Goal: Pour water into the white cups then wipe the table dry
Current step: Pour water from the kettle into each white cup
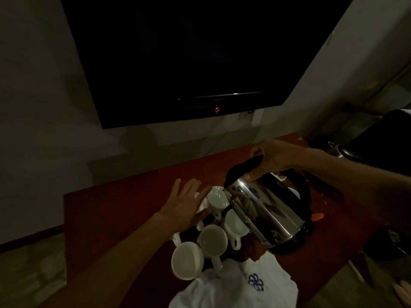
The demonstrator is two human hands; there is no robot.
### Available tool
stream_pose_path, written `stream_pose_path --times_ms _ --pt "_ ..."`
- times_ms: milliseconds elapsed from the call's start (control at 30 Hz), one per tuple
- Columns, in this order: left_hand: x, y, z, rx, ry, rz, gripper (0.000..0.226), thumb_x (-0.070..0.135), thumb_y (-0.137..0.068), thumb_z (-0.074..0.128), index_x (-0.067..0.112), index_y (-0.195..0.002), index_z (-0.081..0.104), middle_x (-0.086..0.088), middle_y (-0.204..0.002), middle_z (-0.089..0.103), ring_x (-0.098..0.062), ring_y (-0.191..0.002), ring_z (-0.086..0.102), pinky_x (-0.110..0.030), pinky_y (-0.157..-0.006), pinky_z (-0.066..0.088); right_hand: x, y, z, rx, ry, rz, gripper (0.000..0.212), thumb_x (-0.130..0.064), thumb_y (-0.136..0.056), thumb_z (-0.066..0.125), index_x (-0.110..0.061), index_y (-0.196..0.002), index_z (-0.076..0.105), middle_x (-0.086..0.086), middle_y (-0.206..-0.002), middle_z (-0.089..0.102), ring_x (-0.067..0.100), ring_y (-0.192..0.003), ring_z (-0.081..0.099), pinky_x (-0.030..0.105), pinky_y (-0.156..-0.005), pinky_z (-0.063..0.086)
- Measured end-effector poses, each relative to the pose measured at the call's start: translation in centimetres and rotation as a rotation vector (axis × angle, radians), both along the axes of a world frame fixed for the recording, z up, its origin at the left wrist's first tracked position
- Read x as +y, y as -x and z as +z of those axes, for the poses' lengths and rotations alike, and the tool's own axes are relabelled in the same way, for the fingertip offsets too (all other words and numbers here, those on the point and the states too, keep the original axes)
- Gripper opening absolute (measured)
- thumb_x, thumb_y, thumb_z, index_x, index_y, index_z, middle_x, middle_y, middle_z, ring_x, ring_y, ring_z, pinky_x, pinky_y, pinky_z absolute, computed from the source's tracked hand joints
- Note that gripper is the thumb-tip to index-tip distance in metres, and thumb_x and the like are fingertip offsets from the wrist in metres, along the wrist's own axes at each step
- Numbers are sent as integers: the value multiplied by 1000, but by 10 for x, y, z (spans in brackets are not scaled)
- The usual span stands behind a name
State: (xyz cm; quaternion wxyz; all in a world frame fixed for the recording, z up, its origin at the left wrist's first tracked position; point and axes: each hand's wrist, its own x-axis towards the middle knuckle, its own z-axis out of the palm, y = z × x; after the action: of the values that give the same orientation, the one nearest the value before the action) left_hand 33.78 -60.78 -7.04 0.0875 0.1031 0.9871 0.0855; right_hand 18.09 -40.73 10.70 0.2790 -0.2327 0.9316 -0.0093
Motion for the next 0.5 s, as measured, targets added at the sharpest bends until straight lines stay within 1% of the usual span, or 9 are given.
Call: stream_pose_path --times_ms 100,133,200,233,267,333,367,400,500 --pt "2 -2 12 13 13 0 70 58 -103 26 27 -160 -1 -7 -166 4 -24 -153 -6 -55 -120 -9 21 -17 4 14 115 -53 81 -76 -35 84 -24 -94 66 8 -91 74 30 -82 72 46 -72 62" --pt "3 -3 17 17 24 5 70 58 -103 26 28 -160 -1 -7 -166 4 -23 -153 -6 -54 -120 -8 28 -23 4 25 160 -53 79 -75 -38 81 -25 -97 65 9 -96 73 30 -86 72 48 -74 62" --pt "2 -6 25 28 39 5 70 59 -102 26 28 -159 0 -7 -166 4 -23 -153 -5 -54 -120 -8 40 -35 4 50 231 -71 72 -68 -48 81 -25 -102 63 7 -100 72 29 -89 72 46 -74 63" --pt "1 -7 29 32 38 9 70 59 -102 26 28 -159 0 -7 -166 4 -23 -153 -5 -54 -120 -8 46 -39 5 60 267 -85 71 -65 -50 82 -24 -105 62 6 -100 71 29 -86 73 44 -72 63" --pt "0 -9 32 36 34 15 70 60 -102 26 29 -159 1 -7 -166 5 -23 -153 -5 -54 -120 -8 50 -42 6 64 316 -107 74 -65 -49 81 -22 -106 62 6 -98 71 28 -78 73 41 -65 63" --pt "-2 -12 38 44 28 28 70 61 -102 25 29 -159 0 -6 -166 5 -22 -153 -5 -54 -119 -10 60 -50 4 62 405 -141 75 -66 -45 79 -20 -102 61 7 -89 71 23 -54 68 31 -47 56" --pt "-4 -14 39 49 38 31 70 61 -101 24 30 -159 0 -6 -166 6 -22 -153 -5 -54 -119 -10 64 -54 4 70 441 -148 72 -64 -45 78 -20 -99 61 6 -86 71 20 -47 65 27 -44 52" --pt "-4 -16 41 50 51 35 70 62 -101 23 31 -159 0 -6 -166 6 -22 -153 -5 -54 -118 -11 68 -57 4 76 475 -159 67 -62 -48 79 -20 -98 61 5 -84 71 18 -44 63 25 -43 50" --pt "-7 -21 43 58 74 50 70 63 -101 24 32 -159 0 -5 -166 6 -22 -153 -3 -54 -118 -11 80 -66 8 83 547 -170 58 -55 -54 78 -21 -98 61 3 -83 71 18 -48 65 23 -44 49"
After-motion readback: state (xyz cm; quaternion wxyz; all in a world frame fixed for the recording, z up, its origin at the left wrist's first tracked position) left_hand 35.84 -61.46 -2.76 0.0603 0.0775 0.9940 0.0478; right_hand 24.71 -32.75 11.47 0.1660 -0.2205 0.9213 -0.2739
